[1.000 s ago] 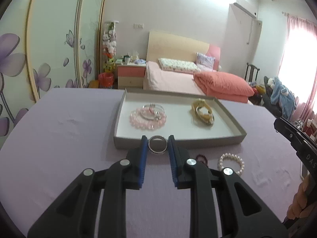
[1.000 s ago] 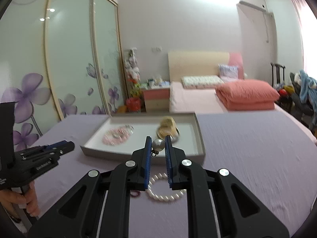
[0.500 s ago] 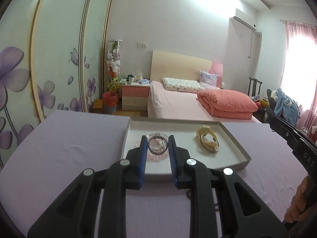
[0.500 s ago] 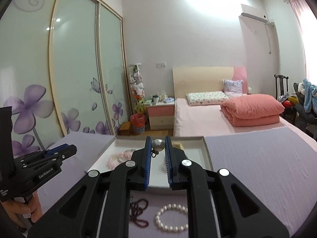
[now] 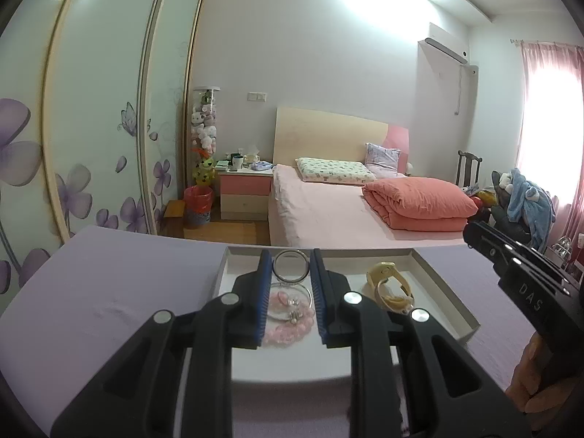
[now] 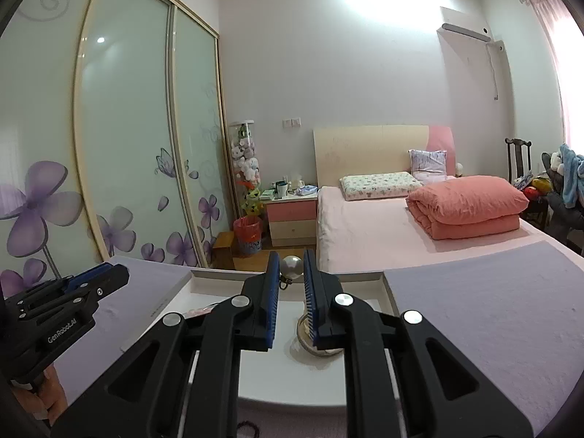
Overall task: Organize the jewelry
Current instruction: 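Carry the silver ring and pearl earring over the grey tray, then open the right gripper to drop the earring while the left gripper releases the ring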
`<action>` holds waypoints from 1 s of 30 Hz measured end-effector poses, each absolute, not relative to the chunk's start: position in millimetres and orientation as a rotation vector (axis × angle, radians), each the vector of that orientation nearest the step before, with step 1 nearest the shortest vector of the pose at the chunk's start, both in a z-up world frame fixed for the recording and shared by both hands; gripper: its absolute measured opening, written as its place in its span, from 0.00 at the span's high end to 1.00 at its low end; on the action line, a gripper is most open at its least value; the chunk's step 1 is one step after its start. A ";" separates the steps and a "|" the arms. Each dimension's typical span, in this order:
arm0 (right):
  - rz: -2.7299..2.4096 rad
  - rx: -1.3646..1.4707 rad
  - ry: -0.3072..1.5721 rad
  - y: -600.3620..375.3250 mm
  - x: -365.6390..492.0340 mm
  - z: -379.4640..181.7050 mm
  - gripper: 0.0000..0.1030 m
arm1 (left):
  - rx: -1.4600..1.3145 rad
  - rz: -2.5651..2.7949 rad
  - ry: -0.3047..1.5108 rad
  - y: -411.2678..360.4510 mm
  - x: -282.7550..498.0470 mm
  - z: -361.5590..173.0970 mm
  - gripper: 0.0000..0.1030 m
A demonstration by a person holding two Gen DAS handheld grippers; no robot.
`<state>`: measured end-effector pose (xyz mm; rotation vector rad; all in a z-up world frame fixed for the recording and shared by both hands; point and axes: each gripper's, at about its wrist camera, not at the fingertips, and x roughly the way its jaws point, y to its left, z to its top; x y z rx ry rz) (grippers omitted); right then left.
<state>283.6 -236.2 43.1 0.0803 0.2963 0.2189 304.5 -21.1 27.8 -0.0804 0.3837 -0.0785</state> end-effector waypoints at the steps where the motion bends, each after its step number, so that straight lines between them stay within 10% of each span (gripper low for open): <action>1: 0.220 0.083 0.302 -236.0 287.6 40.0 0.86 | -0.081 -0.080 0.385 -21.6 309.9 25.5 0.79; 22: 0.232 0.090 0.448 -229.7 326.3 2.3 0.85 | -0.112 -0.104 0.466 -27.1 372.0 -21.6 0.79; 30: 0.224 0.097 0.439 -230.1 327.1 4.6 0.68 | -0.106 -0.113 0.470 -30.1 375.4 -22.9 0.79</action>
